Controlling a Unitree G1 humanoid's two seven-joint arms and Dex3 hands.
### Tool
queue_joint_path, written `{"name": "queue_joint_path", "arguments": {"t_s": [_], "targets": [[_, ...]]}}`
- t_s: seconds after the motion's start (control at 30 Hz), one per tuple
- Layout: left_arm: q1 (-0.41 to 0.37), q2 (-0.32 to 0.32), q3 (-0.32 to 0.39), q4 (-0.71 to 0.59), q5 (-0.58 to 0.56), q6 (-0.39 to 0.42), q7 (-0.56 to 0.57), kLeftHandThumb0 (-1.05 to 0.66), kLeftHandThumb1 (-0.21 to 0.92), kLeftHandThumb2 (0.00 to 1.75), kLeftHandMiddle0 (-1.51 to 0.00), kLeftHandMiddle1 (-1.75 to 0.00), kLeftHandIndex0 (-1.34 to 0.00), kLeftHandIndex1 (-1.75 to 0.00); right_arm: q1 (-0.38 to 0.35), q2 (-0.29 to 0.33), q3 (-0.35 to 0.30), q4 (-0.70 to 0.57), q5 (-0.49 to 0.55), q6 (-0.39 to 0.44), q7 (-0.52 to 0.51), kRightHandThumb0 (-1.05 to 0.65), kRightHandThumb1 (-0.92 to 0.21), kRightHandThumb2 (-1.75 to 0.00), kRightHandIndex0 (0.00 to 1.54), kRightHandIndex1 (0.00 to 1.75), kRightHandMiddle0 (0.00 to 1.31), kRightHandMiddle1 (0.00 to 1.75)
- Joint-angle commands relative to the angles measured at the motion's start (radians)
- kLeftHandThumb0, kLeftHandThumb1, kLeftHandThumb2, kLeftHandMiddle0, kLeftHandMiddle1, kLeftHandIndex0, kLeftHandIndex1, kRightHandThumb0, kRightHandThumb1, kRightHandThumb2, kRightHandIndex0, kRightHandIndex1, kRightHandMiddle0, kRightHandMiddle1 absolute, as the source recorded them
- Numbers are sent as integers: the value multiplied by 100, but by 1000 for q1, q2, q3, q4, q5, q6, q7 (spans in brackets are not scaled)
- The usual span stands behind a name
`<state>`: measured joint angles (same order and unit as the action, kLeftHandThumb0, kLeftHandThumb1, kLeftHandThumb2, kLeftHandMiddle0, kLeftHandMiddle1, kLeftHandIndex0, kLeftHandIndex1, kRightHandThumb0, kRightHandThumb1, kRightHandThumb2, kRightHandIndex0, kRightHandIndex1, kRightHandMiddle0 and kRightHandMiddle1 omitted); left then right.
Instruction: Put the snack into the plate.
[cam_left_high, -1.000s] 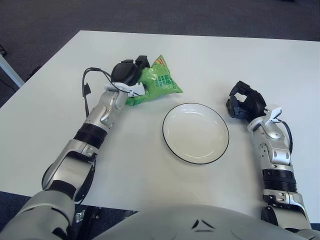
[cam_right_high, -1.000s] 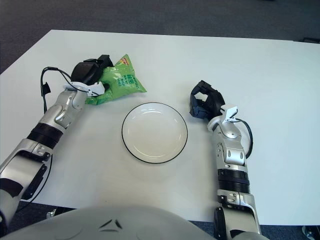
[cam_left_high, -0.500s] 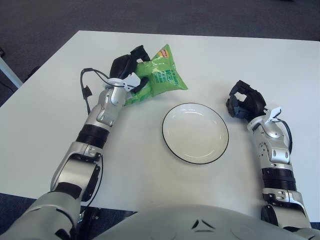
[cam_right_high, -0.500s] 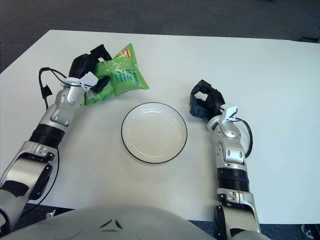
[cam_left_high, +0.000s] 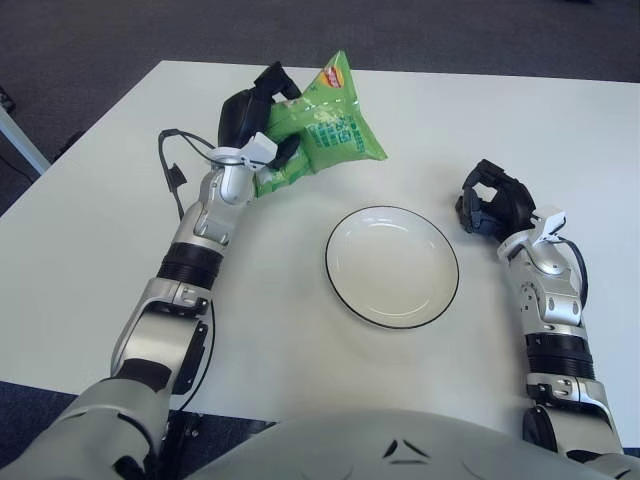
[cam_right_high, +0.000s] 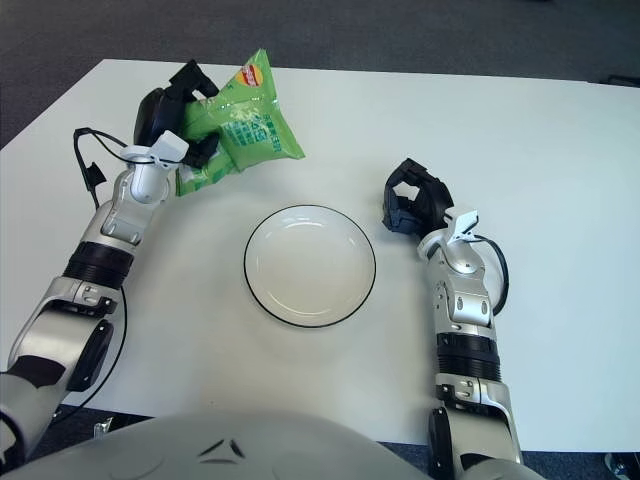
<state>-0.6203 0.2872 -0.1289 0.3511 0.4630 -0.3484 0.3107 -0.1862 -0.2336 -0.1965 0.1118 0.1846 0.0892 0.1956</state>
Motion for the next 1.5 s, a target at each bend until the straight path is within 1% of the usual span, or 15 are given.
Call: {"name": "queue_joint_path", "arguments": {"t_s": [0.0, 0.23, 0.37, 0.5, 0.57, 0.8, 0.87, 1.0, 1.07, 1.17, 1.23, 1.47], "targets": [[-17, -15, 0, -56, 26, 1, 21, 0, -6, 175, -89, -175, -68, -174, 40, 7, 9, 47, -9, 49, -7, -47, -35, -127, 130, 175, 59, 175], [-23, -35, -19, -98, 71, -28, 48, 0, -7, 175, -89, -173, -69, -174, 39, -1, 15, 53, -14, 40, -1, -46, -39, -124, 131, 175, 56, 175], [-23, -29, -28, -117, 68, -61, 21, 0, -7, 175, -89, -172, -69, -175, 42, 0, 16, 48, -12, 42, 0, -46, -39, -123, 131, 175, 56, 175], [-11, -36, -43, -187, 74, -70, -9, 0, -7, 175, -89, -172, -69, -175, 45, 4, 14, 41, -6, 45, -2, -46, -38, -124, 131, 175, 56, 175], [-8, -40, -60, -217, 91, -88, -12, 0, -8, 175, -90, -171, -70, -175, 46, 7, 13, 39, -4, 46, -3, -46, -38, -124, 131, 175, 57, 175], [-6, -49, -88, -241, 87, -120, -56, 0, -8, 175, -91, -169, -70, -175, 48, 3, 19, 36, -13, 46, -5, -46, -37, -125, 131, 175, 57, 175], [-5, -47, -100, -254, 78, -122, -98, 0, -8, 175, -90, -170, -70, -175, 47, 2, 20, 36, -14, 45, -5, -46, -37, -125, 131, 175, 57, 175], [1, -30, -135, -310, 38, -117, -231, 0, -8, 175, -90, -170, -69, -175, 48, 2, 21, 35, -13, 44, -4, -46, -38, -125, 131, 175, 57, 175], [6, -29, -142, -332, 21, -112, -276, 0, -7, 175, -90, -171, -69, -175, 48, 2, 20, 36, -12, 44, -4, -46, -38, -125, 131, 175, 57, 175], [16, -18, -165, -375, -54, -109, -389, 0, -7, 175, -90, -172, -69, -175, 49, 3, 19, 32, -11, 48, -6, -46, -38, -125, 131, 175, 57, 175], [21, -13, -172, -392, -100, -111, -443, 0, -7, 175, -89, -173, -68, -175, 50, 6, 18, 28, -9, 51, -10, -46, -37, -125, 131, 175, 57, 175], [21, 2, -189, -423, -176, -115, -578, 0, -6, 175, -89, -174, -67, -175, 51, 17, 10, 15, 6, 71, -23, -47, -36, -127, 130, 175, 58, 175]]}}
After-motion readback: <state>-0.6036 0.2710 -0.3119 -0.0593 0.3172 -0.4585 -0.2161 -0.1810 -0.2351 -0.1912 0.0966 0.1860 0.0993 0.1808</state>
